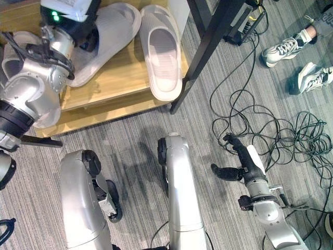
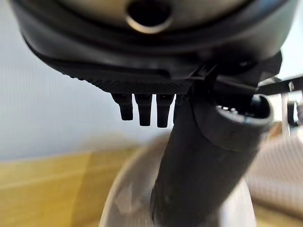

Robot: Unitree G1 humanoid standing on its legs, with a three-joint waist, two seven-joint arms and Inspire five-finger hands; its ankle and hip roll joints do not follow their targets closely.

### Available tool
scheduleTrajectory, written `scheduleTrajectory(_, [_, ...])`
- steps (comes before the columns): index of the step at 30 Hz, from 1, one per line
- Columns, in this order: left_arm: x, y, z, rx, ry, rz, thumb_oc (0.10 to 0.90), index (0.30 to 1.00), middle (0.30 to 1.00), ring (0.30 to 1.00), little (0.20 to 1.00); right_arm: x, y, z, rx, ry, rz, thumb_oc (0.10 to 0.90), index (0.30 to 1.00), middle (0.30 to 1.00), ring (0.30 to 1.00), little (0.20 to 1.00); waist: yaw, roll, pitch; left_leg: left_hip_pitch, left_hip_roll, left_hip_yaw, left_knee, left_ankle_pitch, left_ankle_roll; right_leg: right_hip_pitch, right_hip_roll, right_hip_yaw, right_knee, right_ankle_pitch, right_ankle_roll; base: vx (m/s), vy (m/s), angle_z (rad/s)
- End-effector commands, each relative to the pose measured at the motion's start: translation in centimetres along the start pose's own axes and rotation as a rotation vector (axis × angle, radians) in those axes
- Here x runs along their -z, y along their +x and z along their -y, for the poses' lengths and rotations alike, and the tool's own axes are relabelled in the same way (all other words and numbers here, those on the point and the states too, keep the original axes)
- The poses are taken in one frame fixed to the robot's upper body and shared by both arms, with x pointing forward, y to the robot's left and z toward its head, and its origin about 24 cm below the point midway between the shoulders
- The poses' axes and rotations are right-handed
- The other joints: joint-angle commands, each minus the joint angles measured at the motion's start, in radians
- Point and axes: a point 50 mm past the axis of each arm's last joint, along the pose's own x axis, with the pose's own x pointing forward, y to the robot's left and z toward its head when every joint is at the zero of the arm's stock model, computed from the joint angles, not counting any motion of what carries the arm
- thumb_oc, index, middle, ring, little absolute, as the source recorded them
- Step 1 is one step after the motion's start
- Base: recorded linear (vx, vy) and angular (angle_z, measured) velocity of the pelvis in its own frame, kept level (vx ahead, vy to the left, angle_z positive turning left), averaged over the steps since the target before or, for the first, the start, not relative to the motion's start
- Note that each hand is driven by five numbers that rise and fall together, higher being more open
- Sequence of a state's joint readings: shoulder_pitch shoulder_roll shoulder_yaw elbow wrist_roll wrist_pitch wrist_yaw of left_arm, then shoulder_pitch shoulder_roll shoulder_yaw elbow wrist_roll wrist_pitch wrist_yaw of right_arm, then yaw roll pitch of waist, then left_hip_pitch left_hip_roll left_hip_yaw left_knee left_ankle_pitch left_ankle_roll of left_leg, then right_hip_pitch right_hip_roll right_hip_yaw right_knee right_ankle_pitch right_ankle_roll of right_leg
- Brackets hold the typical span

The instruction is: Arrange the slippers neatly on the shoe rack.

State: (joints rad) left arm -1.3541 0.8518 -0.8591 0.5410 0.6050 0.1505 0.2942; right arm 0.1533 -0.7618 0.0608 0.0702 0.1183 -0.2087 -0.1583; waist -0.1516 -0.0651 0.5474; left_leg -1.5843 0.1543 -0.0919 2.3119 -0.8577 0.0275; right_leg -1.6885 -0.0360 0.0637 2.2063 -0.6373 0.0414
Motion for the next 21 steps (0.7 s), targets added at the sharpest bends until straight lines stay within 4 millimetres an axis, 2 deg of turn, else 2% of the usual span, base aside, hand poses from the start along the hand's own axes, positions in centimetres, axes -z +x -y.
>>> scheduleTrajectory(1, [2.9,1.5,-5.7,-0.184,0.124,-0.061,0.800,0.900,0.900,0.900,0.900,-4.4,-0.1,3.4,0.096,-0.069,0.207,0.800,0.900,0.900,0.900,0.900,0.031,-0.058,-0.027,0.014,-0.083,-0.127,-0.084,0.045,0.095,0.118,-0.051,0.047,0.011,-0.121,-0.074,0.00,0.000,0.00])
scheduleTrajectory(2, [3.0,1.4,-5.6,-0.175,0.134,-0.061,0.800,0.900,0.900,0.900,0.900,-4.4,-0.1,3.5,0.095,-0.073,0.208,0.800,0.900,0.900,0.900,0.900,0.031,-0.059,-0.027,0.014,-0.082,-0.129,-0.083,0.045,0.095,0.118,-0.052,0.048,0.012,-0.121,-0.074,0.00,0.000,0.00])
scheduleTrajectory(3, [2.3,1.7,-5.0,-0.171,0.125,-0.055,0.800,0.900,0.900,0.900,0.900,-1.6,0.9,1.6,0.056,-0.132,0.090,0.800,0.900,0.900,0.900,0.900,0.041,-0.046,-0.027,0.014,-0.081,-0.129,-0.088,0.046,0.095,0.118,-0.054,0.047,0.007,-0.119,-0.075,0.00,0.000,0.00])
scheduleTrajectory(5, [2.1,1.9,-5.2,-0.173,0.131,-0.062,0.800,0.900,0.900,0.900,0.900,-0.9,1.2,0.5,0.045,-0.144,0.067,0.800,0.900,0.900,0.900,0.900,0.039,-0.045,-0.027,0.014,-0.081,-0.127,-0.091,0.047,0.094,0.118,-0.057,0.046,0.005,-0.121,-0.074,0.00,0.000,0.00])
scheduleTrajectory(12, [3.5,2.0,-6.2,-0.206,0.050,-0.123,0.800,0.900,0.900,0.900,0.900,-1.5,2.4,-1.3,0.015,-0.137,0.085,0.800,0.900,0.900,0.900,0.900,0.043,-0.026,-0.027,0.014,-0.085,-0.122,-0.076,0.049,0.086,0.118,-0.062,0.047,0.019,-0.127,-0.074,0.00,0.003,0.02])
scheduleTrajectory(19, [3.5,1.5,-6.9,-0.237,0.007,-0.092,0.800,0.900,0.900,0.900,0.900,-1.7,2.2,-2.4,-0.043,-0.149,0.095,0.800,0.900,0.900,0.900,0.900,0.044,-0.029,-0.027,0.014,-0.088,-0.103,-0.088,0.058,0.079,0.118,-0.065,0.061,0.012,-0.114,-0.076,0.00,0.000,0.00])
scheduleTrajectory(21, [3.4,0.9,-6.5,-0.237,-0.020,-0.070,0.800,0.900,0.900,0.900,0.900,-1.5,2.1,-2.9,-0.072,-0.162,0.087,0.800,0.900,0.900,0.900,0.900,0.046,-0.034,-0.027,0.014,-0.095,-0.095,-0.085,0.064,0.077,0.118,-0.067,0.070,0.017,-0.114,-0.080,-0.01,-0.037,0.04])
